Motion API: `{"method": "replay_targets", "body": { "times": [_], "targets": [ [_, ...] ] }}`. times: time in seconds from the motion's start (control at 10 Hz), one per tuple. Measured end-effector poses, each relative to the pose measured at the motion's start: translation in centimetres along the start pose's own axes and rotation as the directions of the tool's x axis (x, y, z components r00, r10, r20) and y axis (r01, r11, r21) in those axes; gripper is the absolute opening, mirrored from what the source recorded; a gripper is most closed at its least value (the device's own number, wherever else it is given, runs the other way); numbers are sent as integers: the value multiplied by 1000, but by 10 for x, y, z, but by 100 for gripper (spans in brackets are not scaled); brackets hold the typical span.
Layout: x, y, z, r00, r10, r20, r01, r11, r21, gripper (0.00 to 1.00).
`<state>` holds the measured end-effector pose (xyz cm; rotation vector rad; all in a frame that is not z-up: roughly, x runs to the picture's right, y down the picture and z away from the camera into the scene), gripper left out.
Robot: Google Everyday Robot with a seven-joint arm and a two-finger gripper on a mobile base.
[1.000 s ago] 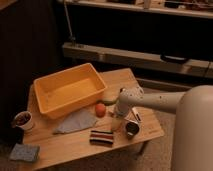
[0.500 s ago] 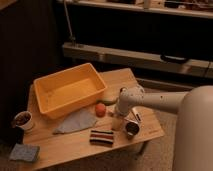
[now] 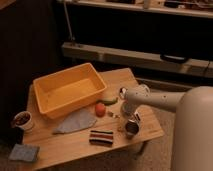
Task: Place fork in tray
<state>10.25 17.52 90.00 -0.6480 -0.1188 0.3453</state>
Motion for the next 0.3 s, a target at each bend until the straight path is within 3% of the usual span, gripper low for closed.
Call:
{"method": "replay_targets", "body": {
  "times": [0.3],
  "targets": [
    [-1,-1,-4,1000,2,5,-2,1000,1,80]
  ]
}}
